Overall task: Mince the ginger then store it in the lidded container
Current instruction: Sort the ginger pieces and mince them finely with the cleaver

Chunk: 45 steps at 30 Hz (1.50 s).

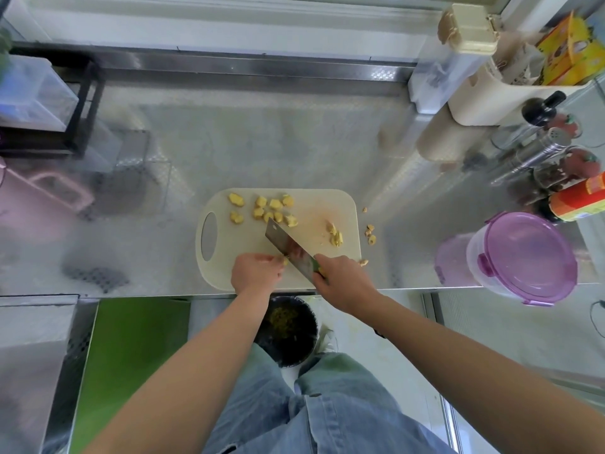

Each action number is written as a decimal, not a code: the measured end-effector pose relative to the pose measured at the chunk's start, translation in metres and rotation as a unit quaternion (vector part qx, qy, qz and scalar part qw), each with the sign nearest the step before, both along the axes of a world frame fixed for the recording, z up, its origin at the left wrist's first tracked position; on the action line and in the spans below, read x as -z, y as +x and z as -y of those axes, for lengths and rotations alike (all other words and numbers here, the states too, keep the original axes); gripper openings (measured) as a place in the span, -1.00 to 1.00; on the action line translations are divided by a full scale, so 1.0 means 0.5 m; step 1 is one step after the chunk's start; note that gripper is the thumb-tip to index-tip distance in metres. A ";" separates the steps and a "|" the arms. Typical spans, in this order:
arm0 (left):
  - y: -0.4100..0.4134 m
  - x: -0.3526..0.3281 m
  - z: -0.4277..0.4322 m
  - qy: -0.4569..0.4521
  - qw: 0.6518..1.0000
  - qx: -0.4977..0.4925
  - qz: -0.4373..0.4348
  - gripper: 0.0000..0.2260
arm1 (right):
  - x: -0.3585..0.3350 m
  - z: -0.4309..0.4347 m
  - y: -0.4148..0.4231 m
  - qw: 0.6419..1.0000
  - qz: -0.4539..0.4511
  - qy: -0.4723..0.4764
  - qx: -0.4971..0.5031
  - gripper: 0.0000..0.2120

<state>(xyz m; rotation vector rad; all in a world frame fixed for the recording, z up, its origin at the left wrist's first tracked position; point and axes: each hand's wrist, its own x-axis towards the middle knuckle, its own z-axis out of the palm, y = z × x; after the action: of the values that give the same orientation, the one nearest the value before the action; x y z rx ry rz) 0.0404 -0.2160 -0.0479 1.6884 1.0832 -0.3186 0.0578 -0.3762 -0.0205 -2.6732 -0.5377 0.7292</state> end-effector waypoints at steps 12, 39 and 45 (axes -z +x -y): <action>-0.005 0.003 0.006 -0.007 0.999 -0.012 0.035 -0.80 | -0.021 -0.012 0.016 1.000 0.022 0.001 -0.006 -0.84; 0.000 0.001 0.001 0.010 0.999 0.000 0.047 -0.76 | -0.033 -0.035 0.024 0.993 0.012 -0.073 -0.090 -0.93; 0.005 0.004 -0.006 -0.004 0.999 0.015 0.046 -0.78 | -0.031 -0.041 0.019 0.991 0.023 -0.085 -0.098 -0.93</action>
<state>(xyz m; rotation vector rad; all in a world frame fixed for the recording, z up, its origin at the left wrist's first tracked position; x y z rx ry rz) 0.0429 -0.2130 -0.0498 1.6971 0.9873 -0.2612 0.0674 -0.3557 -0.0048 -2.8291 -0.7912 0.8013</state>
